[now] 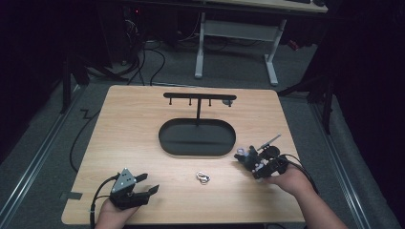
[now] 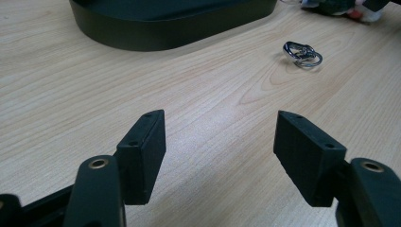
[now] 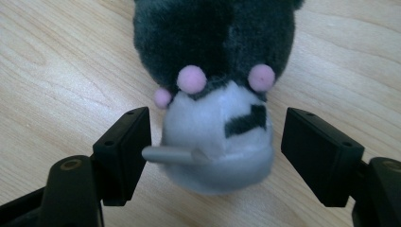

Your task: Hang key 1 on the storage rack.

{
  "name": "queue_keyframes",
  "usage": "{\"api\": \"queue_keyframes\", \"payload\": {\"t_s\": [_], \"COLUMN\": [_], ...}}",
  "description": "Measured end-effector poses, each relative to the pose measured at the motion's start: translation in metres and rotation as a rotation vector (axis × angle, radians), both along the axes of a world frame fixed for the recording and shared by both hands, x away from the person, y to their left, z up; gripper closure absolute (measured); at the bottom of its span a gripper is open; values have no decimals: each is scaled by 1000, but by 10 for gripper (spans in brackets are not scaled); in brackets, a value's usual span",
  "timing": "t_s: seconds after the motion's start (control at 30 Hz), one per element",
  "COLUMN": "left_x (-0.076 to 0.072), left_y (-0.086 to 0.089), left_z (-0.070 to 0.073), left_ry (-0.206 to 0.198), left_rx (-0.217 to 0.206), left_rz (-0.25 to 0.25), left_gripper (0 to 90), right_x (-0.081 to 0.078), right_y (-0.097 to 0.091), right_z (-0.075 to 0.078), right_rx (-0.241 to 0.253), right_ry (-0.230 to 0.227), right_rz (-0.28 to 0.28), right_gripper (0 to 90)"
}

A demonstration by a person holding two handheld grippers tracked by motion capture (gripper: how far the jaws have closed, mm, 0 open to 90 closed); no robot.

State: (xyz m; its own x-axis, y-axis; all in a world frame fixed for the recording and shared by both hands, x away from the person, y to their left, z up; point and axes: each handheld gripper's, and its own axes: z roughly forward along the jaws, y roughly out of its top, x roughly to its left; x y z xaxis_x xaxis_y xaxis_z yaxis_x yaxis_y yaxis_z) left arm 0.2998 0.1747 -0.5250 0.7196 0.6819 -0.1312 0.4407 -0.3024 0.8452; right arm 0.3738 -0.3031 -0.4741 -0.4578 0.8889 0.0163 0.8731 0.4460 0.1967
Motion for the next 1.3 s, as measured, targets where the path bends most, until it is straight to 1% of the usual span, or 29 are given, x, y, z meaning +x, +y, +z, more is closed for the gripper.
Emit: {"api": "queue_keyframes", "payload": {"t_s": [0.1,0.17,0.27,0.3,0.33,0.43,0.53,0.6,0.63,0.67,0.7,0.73,0.77,0.8,0.87,0.9,0.93,1.07,1.1,1.13,1.2,1.3], "left_x": [1,1,1,1,1,1,0,0,0,0,0,0,0,0,1,1,1,1,1,1,1,1], "left_y": [0,0,0,0,0,0,-1,-1,-1,-2,-2,-2,-2,-2,-1,-1,-1,0,0,0,-1,-2], "left_z": [0,-1,0,0,-1,-2,-1,-1,-1,-2,-2,-2,-2,-2,-2,-2,-2,-2,-2,-2,-3,-4], "left_ry": [-1,-1,-3,-3,1,3,1,3,3,4,3,3,3,4,4,5,5,0,0,3,6,7], "left_rx": [-4,-3,-2,-2,-3,1,1,2,2,3,7,7,7,3,3,3,3,6,6,10,9,14], "left_rz": [2,2,-1,-1,-1,-4,-7,-7,-7,-8,-9,-9,-9,-7,-5,-5,-5,4,4,0,-1,-6], "left_gripper": [356,356,356,355,355,355,355,355,355,355,355,355,355,355,356,355,355,352,352,352,351,351], "right_x": [2,5,6,5,5,4,3,2,2,2,2,2,2,2,1,1,1,0,0,-2,-4,-6], "right_y": [0,0,-1,0,-1,0,0,0,0,0,1,0,0,1,1,1,1,2,2,4,6,9], "right_z": [-2,-5,-10,-11,-13,-16,-15,-14,-14,-13,-13,-12,-12,-11,-8,-7,-7,3,3,7,11,15], "right_rx": [1,5,7,9,6,0,-6,-5,-5,3,4,10,10,3,-1,11,11,12,12,20,16,18], "right_ry": [3,15,24,38,41,39,41,40,40,39,39,47,47,43,39,43,43,37,37,32,31,30], "right_rz": [2,-23,-5,-25,-8,6,13,19,19,30,32,32,32,42,41,41,41,41,41,47,69,78], "right_gripper": [251,246,246,246,246,253,307,361,361,418,432,452,452,470,471,471,471,471,471,471,472,472]}}
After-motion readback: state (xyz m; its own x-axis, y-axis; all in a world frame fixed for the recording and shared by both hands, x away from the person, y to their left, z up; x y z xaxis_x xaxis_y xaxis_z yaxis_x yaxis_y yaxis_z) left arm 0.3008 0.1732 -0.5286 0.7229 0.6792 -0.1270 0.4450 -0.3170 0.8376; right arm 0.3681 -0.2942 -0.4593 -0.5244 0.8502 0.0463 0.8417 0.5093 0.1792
